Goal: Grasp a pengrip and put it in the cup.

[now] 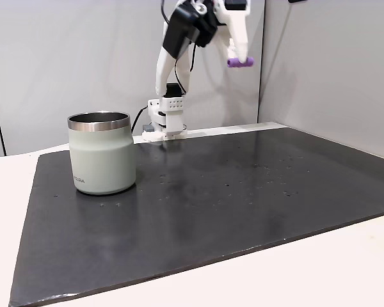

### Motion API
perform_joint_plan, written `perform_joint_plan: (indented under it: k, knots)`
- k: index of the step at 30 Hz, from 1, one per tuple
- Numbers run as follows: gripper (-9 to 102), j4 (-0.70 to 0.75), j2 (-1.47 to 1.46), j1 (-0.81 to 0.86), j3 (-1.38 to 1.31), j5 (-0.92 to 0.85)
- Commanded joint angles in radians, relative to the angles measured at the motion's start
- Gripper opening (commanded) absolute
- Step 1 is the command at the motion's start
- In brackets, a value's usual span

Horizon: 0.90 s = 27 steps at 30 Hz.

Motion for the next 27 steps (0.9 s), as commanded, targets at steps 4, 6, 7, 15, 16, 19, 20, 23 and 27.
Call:
perform_joint_plan:
  k: [4, 6, 7, 15, 16, 19, 20, 23, 27]
  knots:
    - [0, 0.063, 0.178, 0.21, 0.005, -0.104]
    - [0, 0.074, 0.198, 0.282, 0.006, -0.141]
    - [0, 0.077, 0.206, 0.321, 0.009, -0.16]
    - [0, 0.063, 0.179, 0.528, 0.066, -0.304]
    - [0, 0.063, 0.164, 0.541, 0.072, -0.318]
    - [0, 0.063, 0.11, 0.58, 0.089, -0.35]
    - [0, 0.063, 0.092, 0.592, 0.091, -0.36]
    - [0, 0.063, 0.038, 0.623, 0.089, -0.388]
    - [0, 0.057, -0.018, 0.652, 0.087, -0.411]
